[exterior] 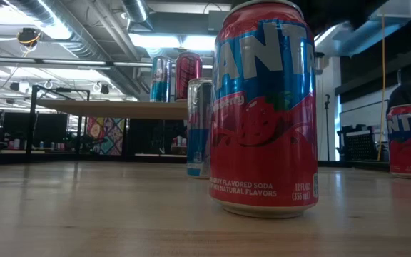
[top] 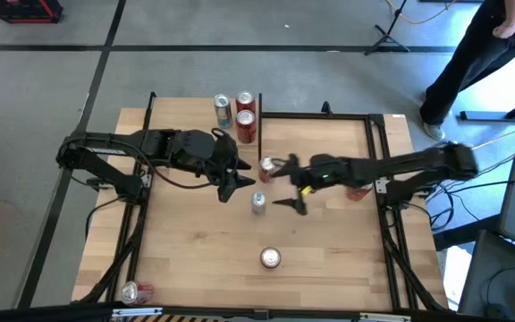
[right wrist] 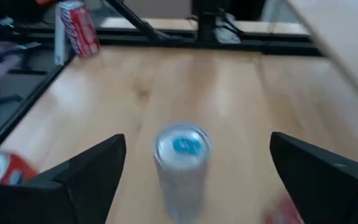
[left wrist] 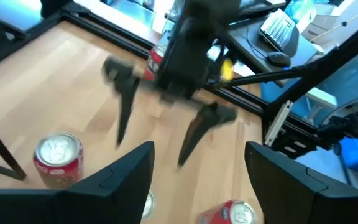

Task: Place canned beverage on shelf
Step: Put the blue soda can on the shelf and aligned with the other blue soda can

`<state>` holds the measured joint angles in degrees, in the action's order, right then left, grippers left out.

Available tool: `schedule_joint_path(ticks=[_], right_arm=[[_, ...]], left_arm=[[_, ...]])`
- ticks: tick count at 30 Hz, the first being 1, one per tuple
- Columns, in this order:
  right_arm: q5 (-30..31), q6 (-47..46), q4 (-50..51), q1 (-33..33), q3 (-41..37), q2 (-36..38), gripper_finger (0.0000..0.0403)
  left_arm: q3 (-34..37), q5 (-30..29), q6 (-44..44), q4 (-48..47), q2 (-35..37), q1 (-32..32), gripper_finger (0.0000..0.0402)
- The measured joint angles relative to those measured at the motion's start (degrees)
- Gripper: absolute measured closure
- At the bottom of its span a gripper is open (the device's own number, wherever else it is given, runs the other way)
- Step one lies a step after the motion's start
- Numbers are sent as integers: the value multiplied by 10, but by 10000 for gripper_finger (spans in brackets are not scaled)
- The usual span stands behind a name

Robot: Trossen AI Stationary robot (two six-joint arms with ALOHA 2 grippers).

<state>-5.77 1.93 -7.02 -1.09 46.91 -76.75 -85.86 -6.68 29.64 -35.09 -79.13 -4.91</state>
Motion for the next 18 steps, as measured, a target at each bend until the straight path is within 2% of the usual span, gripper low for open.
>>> schedule_joint_path(ticks=[4, 8, 13, 18], right_arm=[[33, -15, 167, 0, 0, 118, 24], [37, -76, 280, 0, 0, 213, 24], [37, -147, 336, -1, 0, 289, 24], [32, -182, 372, -1, 0, 325, 24]], left_arm=[[0, -3, -8, 1, -8, 12, 141], [0, 47, 5, -16, -35, 41, 105], [0, 70, -22, -18, -85, 51, 62], [0, 67, -78, -69, -128, 46, 55]])
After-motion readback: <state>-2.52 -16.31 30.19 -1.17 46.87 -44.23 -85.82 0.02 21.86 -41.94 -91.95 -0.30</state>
